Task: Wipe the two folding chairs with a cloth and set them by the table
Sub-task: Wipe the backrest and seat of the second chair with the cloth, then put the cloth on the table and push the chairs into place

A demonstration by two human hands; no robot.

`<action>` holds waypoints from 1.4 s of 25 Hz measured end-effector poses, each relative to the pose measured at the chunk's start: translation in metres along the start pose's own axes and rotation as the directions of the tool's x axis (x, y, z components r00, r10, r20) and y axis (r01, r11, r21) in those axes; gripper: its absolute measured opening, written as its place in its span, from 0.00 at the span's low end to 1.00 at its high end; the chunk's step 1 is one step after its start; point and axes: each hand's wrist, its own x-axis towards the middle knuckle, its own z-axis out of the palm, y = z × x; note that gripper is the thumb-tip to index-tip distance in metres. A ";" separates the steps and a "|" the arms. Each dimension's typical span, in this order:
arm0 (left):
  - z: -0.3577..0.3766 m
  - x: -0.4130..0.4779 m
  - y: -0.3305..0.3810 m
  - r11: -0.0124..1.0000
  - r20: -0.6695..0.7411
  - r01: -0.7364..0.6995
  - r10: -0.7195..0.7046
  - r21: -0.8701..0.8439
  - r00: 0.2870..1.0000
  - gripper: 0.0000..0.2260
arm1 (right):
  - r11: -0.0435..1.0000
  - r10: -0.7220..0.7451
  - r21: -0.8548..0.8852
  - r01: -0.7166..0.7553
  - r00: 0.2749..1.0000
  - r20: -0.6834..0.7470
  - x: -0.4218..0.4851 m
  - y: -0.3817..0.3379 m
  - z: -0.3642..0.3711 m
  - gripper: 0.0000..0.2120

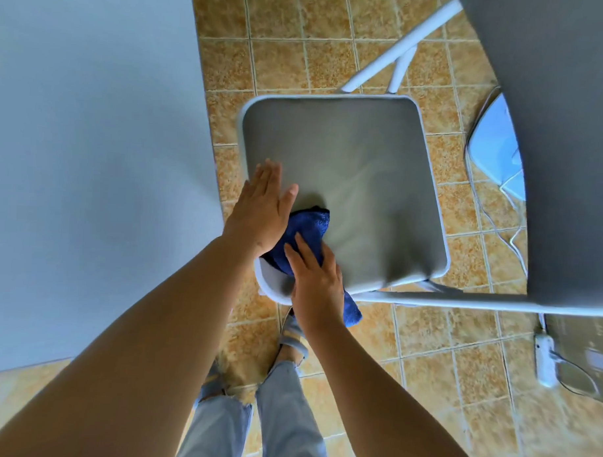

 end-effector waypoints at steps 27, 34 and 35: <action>-0.073 -0.172 -0.184 0.881 -0.191 0.289 -0.231 0.374 0.954 0.26 | 0.961 -0.213 -0.145 0.235 0.965 0.153 -0.004 -0.198 -0.006 0.25; -0.095 -0.165 -0.165 0.803 -0.135 0.318 -0.290 0.505 0.947 0.28 | 0.957 -0.227 -0.133 0.257 0.953 0.202 0.001 -0.193 -0.033 0.24; -0.099 -0.170 -0.160 0.813 -0.140 0.312 -0.280 0.491 0.950 0.28 | 0.964 -0.211 -0.118 0.238 0.956 0.204 0.001 -0.187 -0.044 0.25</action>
